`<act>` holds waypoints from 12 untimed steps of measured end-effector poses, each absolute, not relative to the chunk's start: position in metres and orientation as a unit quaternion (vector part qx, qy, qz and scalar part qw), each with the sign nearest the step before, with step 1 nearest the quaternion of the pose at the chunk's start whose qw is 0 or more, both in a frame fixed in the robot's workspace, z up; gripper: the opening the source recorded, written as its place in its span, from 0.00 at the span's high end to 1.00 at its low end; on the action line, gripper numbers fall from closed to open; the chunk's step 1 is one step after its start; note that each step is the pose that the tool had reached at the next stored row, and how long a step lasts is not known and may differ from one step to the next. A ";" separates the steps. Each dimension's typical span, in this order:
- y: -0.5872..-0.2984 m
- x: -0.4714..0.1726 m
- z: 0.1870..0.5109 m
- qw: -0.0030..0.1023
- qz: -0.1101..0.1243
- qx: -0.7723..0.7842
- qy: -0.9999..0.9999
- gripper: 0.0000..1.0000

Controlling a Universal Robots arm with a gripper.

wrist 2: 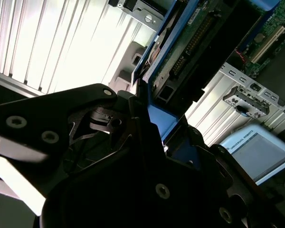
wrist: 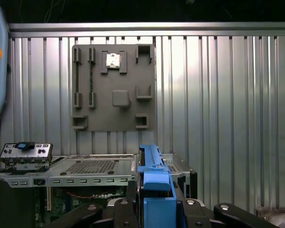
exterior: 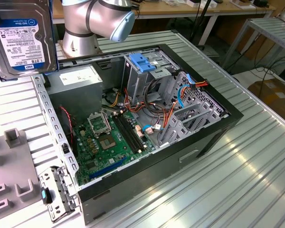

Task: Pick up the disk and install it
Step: 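Pick up the disk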

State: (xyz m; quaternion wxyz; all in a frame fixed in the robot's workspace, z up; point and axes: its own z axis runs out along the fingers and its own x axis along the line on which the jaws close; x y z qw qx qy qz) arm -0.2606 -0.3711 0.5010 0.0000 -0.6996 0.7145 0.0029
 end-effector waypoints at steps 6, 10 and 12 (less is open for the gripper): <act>-0.371 -0.252 0.501 0.000 0.003 -0.700 0.715 0.63; -0.371 -0.244 0.501 0.000 0.003 -0.700 0.715 0.63; -0.371 -0.240 0.501 0.000 0.003 -0.700 0.715 0.63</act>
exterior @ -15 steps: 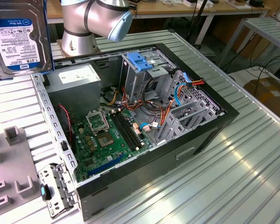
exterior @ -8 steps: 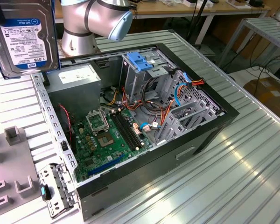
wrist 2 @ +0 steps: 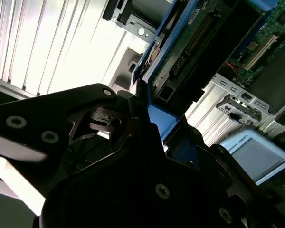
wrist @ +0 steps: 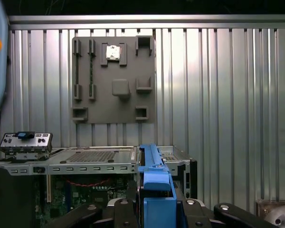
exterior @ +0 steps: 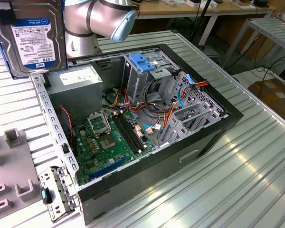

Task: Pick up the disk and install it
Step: 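Pick up the disk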

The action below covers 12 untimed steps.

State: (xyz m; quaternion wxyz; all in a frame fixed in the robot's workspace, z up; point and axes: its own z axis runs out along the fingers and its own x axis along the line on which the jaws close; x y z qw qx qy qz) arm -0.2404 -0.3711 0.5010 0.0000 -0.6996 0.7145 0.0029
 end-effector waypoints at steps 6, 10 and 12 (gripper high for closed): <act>-0.371 -0.232 0.501 0.000 0.003 -0.700 0.715 0.63; -0.373 -0.231 0.501 0.000 0.003 -0.699 0.715 0.63; -0.377 -0.231 0.501 0.000 0.003 -0.699 0.715 0.63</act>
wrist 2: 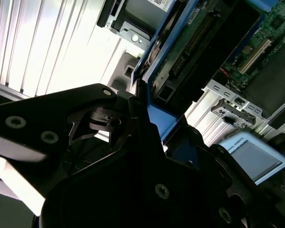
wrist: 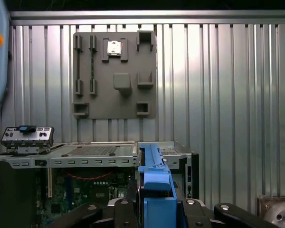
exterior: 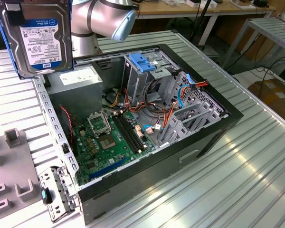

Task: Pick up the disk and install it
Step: 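Pick up the disk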

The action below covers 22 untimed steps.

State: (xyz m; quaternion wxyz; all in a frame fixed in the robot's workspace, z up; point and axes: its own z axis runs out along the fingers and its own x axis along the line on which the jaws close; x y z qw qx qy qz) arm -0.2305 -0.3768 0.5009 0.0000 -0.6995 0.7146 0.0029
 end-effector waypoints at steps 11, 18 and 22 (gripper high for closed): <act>-0.397 -0.225 0.499 0.000 0.003 -0.700 0.714 0.63; -0.398 -0.205 0.498 0.000 0.002 -0.700 0.714 0.63; -0.398 -0.196 0.497 0.000 0.002 -0.700 0.714 0.63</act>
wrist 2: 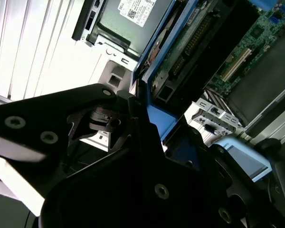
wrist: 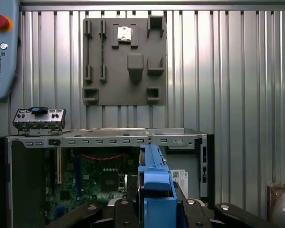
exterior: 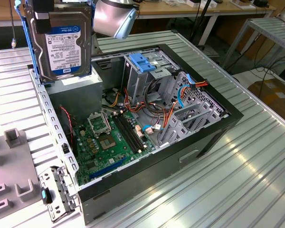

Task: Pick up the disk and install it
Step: 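Pick up the disk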

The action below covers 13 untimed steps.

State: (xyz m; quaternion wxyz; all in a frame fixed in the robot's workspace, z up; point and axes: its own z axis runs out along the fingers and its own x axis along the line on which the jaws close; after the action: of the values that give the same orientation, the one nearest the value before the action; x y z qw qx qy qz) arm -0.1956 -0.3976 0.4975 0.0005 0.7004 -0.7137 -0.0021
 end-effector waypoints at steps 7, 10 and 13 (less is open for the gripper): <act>-0.398 -0.181 0.497 0.001 -0.002 0.700 -0.714 0.63; -0.398 -0.174 0.497 0.001 -0.002 0.700 -0.714 0.63; -0.398 -0.174 0.497 0.001 -0.002 0.700 -0.714 0.63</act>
State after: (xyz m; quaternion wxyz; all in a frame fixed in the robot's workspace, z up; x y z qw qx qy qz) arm -0.1737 -0.3976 0.4968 0.0008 0.7004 -0.7138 -0.0018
